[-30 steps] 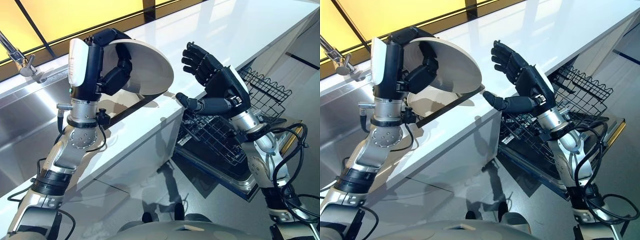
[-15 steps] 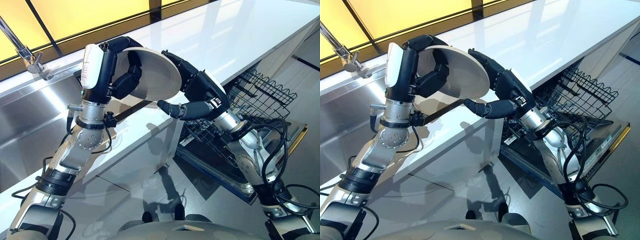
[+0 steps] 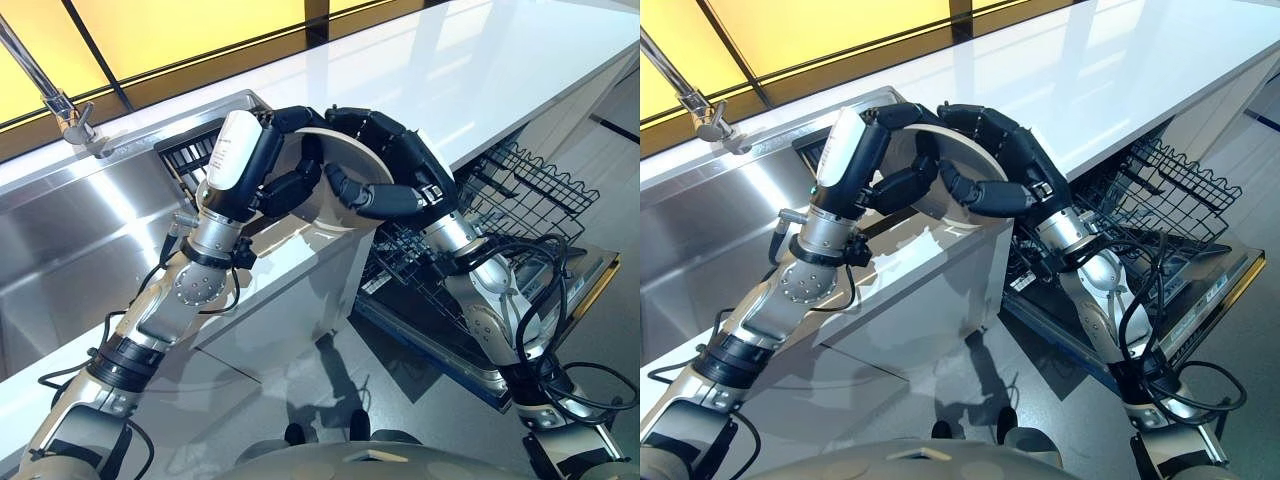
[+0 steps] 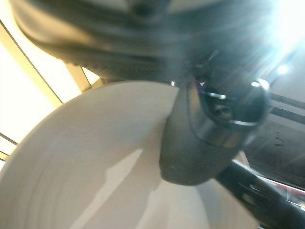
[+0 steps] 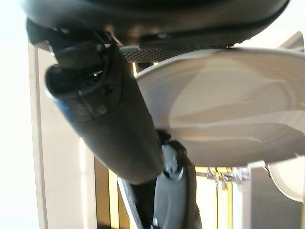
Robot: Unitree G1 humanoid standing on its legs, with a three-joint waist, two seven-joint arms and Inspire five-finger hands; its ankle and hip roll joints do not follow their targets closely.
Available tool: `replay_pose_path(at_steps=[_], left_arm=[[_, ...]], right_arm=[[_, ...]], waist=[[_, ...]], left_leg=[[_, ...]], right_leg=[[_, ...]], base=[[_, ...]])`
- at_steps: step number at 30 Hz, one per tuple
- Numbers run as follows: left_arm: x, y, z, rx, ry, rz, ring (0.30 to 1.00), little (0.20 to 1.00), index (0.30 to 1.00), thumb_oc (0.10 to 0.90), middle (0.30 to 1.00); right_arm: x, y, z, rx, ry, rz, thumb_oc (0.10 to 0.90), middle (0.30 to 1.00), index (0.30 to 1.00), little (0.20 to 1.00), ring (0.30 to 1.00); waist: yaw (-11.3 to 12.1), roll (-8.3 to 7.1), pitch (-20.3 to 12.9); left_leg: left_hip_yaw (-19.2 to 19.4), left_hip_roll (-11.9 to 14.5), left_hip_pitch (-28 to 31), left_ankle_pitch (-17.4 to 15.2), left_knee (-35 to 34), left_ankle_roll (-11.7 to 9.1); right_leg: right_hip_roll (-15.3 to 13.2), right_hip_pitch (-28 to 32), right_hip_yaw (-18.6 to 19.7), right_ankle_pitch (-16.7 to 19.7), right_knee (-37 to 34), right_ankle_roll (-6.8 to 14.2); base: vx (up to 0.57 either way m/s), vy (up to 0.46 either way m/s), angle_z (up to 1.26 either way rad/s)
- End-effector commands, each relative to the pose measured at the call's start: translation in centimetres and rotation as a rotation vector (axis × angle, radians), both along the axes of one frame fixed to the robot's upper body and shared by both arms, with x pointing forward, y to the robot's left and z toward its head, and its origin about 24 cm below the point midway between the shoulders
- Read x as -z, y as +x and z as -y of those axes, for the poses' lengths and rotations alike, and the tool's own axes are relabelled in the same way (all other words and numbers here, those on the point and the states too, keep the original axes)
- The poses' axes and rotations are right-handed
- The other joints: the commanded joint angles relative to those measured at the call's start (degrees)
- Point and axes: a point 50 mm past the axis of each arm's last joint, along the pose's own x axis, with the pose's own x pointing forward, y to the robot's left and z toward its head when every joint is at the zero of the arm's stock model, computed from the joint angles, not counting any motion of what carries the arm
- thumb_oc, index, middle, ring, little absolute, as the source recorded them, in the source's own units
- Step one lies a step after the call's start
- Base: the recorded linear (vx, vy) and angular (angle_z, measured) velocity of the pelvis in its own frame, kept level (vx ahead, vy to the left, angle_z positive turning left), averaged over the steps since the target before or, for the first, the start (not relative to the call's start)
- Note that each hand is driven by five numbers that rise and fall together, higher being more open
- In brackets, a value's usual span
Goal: Pick up plates and place into dishwasher.
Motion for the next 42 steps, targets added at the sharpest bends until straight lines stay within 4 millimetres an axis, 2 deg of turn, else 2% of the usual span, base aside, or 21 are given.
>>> replay_pose_path(at_steps=[1, 12, 17, 20, 21, 22, 23, 26, 29, 34, 36, 37, 42], left_arm=[[-5.3, -0.8, 1.5, 0.148, -0.125, 0.250, 0.300, 0.200, 0.300, 0.100, 0.300], [-6.7, -2.5, 1.5, 0.096, -0.161, 0.567, 0.300, 0.200, 0.300, 0.100, 0.300], [-7.3, -2.7, 1.0, 0.049, -0.164, 0.631, 0.300, 0.200, 0.300, 0.100, 0.300], [-7.6, -2.4, 0.4, 0.038, -0.210, 0.576, 0.300, 0.200, 0.300, 0.100, 0.300], [-7.6, -2.2, 0.1, 0.043, -0.244, 0.524, 0.495, 0.428, 0.495, 0.328, 0.495], [-7.5, -2.0, -0.2, 0.059, -0.291, 0.463, 0.787, 0.768, 0.787, 0.668, 0.787], [-7.3, -1.9, -0.4, 0.062, -0.311, 0.423, 0.900, 0.900, 0.900, 0.800, 0.900], [-6.3, -1.5, -0.7, 0.069, -0.363, 0.290, 0.900, 0.900, 0.900, 0.800, 0.900], [-5.7, -1.3, -1.0, 0.051, -0.363, 0.229, 0.900, 0.900, 0.900, 0.800, 0.900], [-6.0, -1.0, -2.2, -0.028, -0.343, 0.216, 0.900, 0.900, 0.900, 0.800, 0.900], [-6.0, -1.0, -2.3, -0.036, -0.342, 0.216, 0.900, 0.900, 0.900, 0.800, 0.900], [-6.1, -0.8, -3.2, -0.080, -0.330, 0.198, 0.900, 0.900, 0.900, 0.800, 0.900], [-6.2, -0.7, -4.6, -0.152, -0.301, 0.199, 0.900, 0.900, 0.900, 0.800, 0.900]], right_arm=[[-4.7, -0.8, -1.4, -0.119, 0.085, 0.229, 0.100, 0.300, 0.300, 0.200, 0.300], [-3.8, -0.2, -1.4, -0.094, 0.058, 0.169, 0.100, 0.300, 0.300, 0.200, 0.300], [-3.4, 0.0, -0.9, -0.054, 0.036, 0.141, 0.100, 0.300, 0.300, 0.200, 0.300], [-3.4, 0.1, -0.5, -0.001, 0.015, 0.155, 0.100, 0.300, 0.300, 0.200, 0.300], [-3.5, 0.1, -0.3, 0.029, 0.010, 0.171, 0.100, 0.300, 0.300, 0.200, 0.300], [-3.6, 0.1, -0.1, 0.056, 0.004, 0.186, 0.100, 0.300, 0.300, 0.200, 0.300], [-3.6, 0.1, 0.1, 0.071, 0.002, 0.195, 0.100, 0.300, 0.300, 0.200, 0.300], [-4.1, -0.1, 0.9, 0.151, -0.008, 0.240, 0.100, 0.300, 0.300, 0.200, 0.300], [-4.4, -0.2, 1.5, 0.245, -0.037, 0.292, 0.100, 0.300, 0.300, 0.200, 0.300], [-5.4, -0.3, 3.2, 0.436, -0.122, 0.411, 0.100, 0.300, 0.300, 0.200, 0.300], [-5.5, -0.3, 3.3, 0.448, -0.126, 0.417, 0.100, 0.300, 0.300, 0.200, 0.300], [-5.8, -0.2, 4.1, 0.507, -0.142, 0.437, 0.100, 0.300, 0.300, 0.200, 0.300], [-6.1, -0.2, 5.2, 0.600, -0.153, 0.462, 0.100, 0.300, 0.300, 0.200, 0.300]], waist=[[0.29, 0.60, -5.47], [0.03, 0.31, -5.89], [-0.09, 0.33, -6.22], [-0.05, 0.41, -6.24], [0.01, 0.43, -6.21], [0.07, 0.43, -6.14], [0.11, 0.46, -6.09], [0.32, 0.43, -5.78], [0.47, 0.50, -5.51], [0.67, 0.67, -5.35], [0.69, 0.69, -5.36], [0.93, 0.78, -5.33], [1.21, 0.83, -5.27]], left_leg=[[0.57, -1.78, -1.73, -4.06, 0.71, 0.14], [0.18, -1.66, -1.94, -3.83, 0.40, -0.18], [0.08, -1.67, -2.00, -3.81, 0.27, -0.28], [-0.06, -1.65, -2.07, -3.72, 0.25, -0.35], [-0.17, -1.65, -2.09, -3.71, 0.25, -0.35], [-0.26, -1.66, -2.09, -3.69, 0.29, -0.34], [-0.32, -1.65, -2.09, -3.67, 0.31, -0.33], [-0.52, -1.65, -2.04, -3.67, 0.39, -0.25], [-0.61, -1.70, -1.98, -3.69, 0.46, -0.25], [-0.53, -1.91, -1.87, -3.78, 0.56, -0.30], [-0.51, -1.93, -1.87, -3.79, 0.58, -0.32], [-0.51, -2.00, -1.94, -3.89, 0.94, -0.37], [-0.46, -1.97, -2.20, -4.28, 1.78, -0.18]], right_leg=[[0.25, -1.07, -1.96, -10.22, 9.46, 4.24], [0.39, -1.11, -1.66, -10.12, 9.09, 4.02], [0.45, -1.13, -1.61, -10.02, 8.79, 4.00], [0.45, -1.14, -1.59, -9.99, 8.74, 3.99], [0.46, -1.11, -1.58, -9.98, 8.71, 3.99], [0.48, -1.09, -1.57, -10.01, 8.72, 3.98], [0.49, -1.08, -1.54, -10.03, 8.75, 3.98], [0.54, -1.00, -1.51, -10.04, 8.78, 4.02], [0.61, -0.89, -1.50, -9.86, 8.51, 4.04], [0.86, -0.47, -1.46, -9.18, 7.13, 3.97], [0.89, -0.42, -1.42, -9.09, 6.94, 3.97], [0.93, -0.38, -1.48, -9.00, 6.76, 3.94], [0.83, -0.53, -1.50, -9.49, 7.53, 3.78]], base=[[0.00, 0.000, 0.00], [0.00, 0.000, 0.01], [0.00, -0.002, 0.06], [0.00, 0.000, 0.00], [0.00, 0.000, 0.00], [0.00, 0.000, 0.00], [0.00, 0.000, 0.00], [0.00, 0.000, 0.00], [0.00, 0.000, 0.00], [0.00, 0.000, 0.00], [0.00, 0.000, 0.00], [0.00, 0.000, 0.00], [0.02, -0.012, 0.00]])
